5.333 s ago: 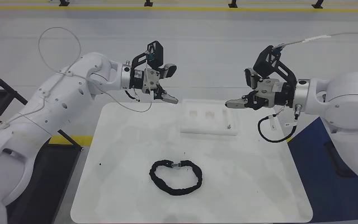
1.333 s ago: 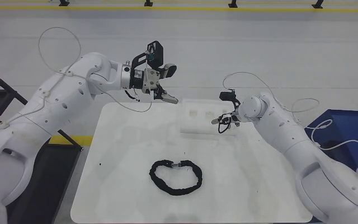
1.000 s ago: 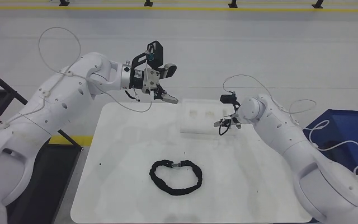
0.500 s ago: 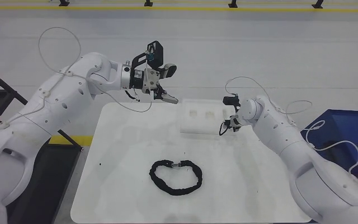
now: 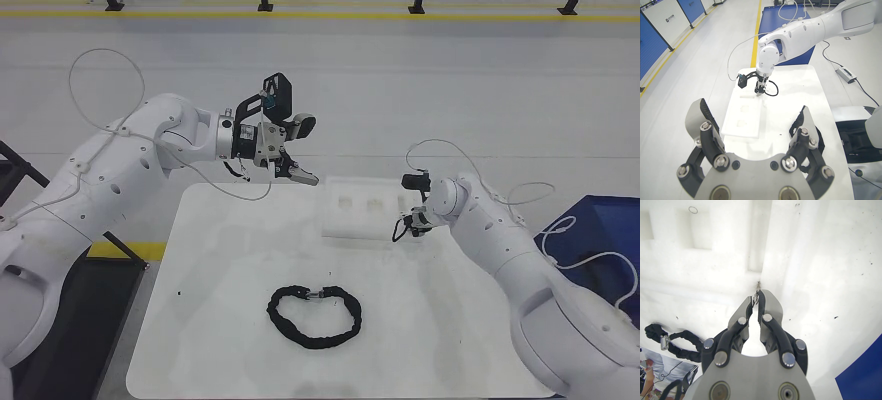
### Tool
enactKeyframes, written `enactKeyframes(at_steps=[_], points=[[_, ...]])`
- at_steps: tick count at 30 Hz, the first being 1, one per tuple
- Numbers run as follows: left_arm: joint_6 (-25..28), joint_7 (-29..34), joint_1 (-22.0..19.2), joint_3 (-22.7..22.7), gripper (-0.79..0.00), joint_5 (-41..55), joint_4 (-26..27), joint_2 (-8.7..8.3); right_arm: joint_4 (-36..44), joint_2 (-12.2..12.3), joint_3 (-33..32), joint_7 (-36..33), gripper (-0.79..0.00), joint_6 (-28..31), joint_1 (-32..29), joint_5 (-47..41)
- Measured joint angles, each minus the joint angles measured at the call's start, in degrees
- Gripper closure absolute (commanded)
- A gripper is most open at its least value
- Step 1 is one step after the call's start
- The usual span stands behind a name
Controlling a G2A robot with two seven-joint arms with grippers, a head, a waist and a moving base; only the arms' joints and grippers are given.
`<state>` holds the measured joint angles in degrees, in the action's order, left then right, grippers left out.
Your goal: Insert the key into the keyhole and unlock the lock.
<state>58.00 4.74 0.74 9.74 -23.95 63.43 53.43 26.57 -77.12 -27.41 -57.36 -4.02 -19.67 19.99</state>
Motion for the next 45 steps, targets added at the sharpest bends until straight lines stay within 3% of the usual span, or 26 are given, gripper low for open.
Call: enactKeyframes(at_steps=[2, 11, 15, 28, 37, 45], points=[[0.0, 0.0, 0.0, 0.0, -0.785, 0.0, 0.0, 0.0, -0.65, -0.36, -0.12, 0.37, -0.126, -0.09, 0.09, 0.14], [0.0, 0.0, 0.0, 0.0, -0.785, 0.0, 0.0, 0.0, -3.65, -1.79, -0.61, 1.36, -0.102, 0.18, 0.28, 0.57], [0.0, 0.0, 0.0, 0.0, -0.785, 0.0, 0.0, 0.0, -5.1, -2.37, -0.84, 1.83, 0.0, 0.18, 0.45, 0.83], [0.0, 0.0, 0.0, 0.0, -0.785, 0.0, 0.0, 0.0, -6.32, -3.28, -1.42, 0.3, 0.0, 1.65, 2.74, 3.33], [0.0, 0.0, 0.0, 0.0, -0.785, 0.0, 0.0, 0.0, -2.32, -2.02, -2.74, -2.97, 0.0, 2.42, 4.18, 5.41], [0.0, 0.0, 0.0, 0.0, -0.785, 0.0, 0.0, 0.0, 8.37, 1.38, -6.66, -5.65, 0.0, 7.64, 1.9, 4.61]])
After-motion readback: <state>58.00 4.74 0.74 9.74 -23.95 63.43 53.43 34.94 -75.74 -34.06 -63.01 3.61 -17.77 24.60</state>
